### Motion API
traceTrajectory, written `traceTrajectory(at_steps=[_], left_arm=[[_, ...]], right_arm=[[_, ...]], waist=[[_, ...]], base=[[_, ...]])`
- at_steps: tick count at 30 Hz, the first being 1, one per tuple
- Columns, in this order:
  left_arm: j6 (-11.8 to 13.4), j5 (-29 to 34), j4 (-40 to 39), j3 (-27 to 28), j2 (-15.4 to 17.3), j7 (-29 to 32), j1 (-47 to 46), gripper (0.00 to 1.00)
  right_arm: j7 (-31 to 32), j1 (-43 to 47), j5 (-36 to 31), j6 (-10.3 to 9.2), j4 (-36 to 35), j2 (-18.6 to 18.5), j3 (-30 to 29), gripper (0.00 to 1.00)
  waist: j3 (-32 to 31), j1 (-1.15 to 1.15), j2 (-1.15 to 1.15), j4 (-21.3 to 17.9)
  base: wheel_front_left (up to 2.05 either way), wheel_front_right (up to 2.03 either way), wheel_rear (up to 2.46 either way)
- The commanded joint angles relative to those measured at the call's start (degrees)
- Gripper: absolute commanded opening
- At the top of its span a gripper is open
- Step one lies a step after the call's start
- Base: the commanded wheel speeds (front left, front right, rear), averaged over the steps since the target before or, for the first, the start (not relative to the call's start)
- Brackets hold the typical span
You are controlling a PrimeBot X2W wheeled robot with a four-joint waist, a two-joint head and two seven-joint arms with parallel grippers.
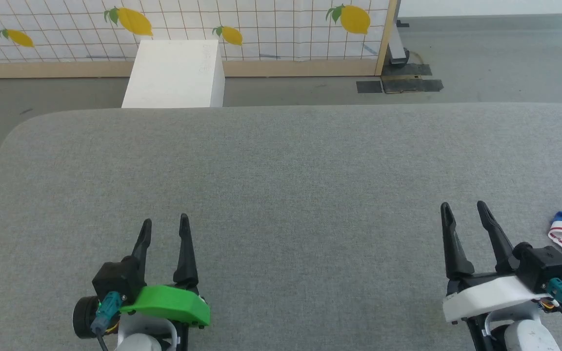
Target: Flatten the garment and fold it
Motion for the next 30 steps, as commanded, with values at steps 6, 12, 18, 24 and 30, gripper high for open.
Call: traceTrajectory(at_steps=[6, 12, 18, 24, 30], left_arm=[[-0.2, 0.0, 0.0, -0.1, 0.0, 0.1, 0.0, 0.00], [-0.4, 0.8, -0.3, 0.2, 0.0, 0.7, 0.1, 0.00], [-0.7, 1.8, -0.7, 0.7, -0.1, 1.7, 0.3, 0.00], [-0.9, 2.6, -1.1, 1.1, -0.1, 2.4, 0.4, 0.00], [-1.1, 3.3, -1.4, 1.4, -0.1, 3.1, 0.5, 0.00]], right_arm=[[0.1, 0.0, 0.0, 0.00, 0.0, 0.0, 0.0, 0.00], [0.7, 0.2, -0.5, 0.00, -0.5, 0.0, 0.0, 0.00], [1.6, 0.4, -1.2, -0.01, -1.1, 0.0, 0.1, 0.00], [2.4, 0.5, -1.7, -0.01, -1.6, 0.0, 0.1, 0.00], [3.0, 0.7, -2.2, -0.02, -2.0, 0.0, 0.1, 0.00]], waist=[[0.0, 0.00, 0.00, 0.0], [-0.2, 0.00, 0.00, 0.0], [-0.4, 0.00, 0.00, -0.1], [-0.6, 0.00, 0.00, -0.1], [-0.8, 0.00, 0.00, -0.1]], base=[[0.00, 0.00, 0.00], [0.00, 0.00, 0.00], [0.00, 0.00, 0.00], [0.00, 0.00, 0.00], [0.00, 0.00, 0.00]])
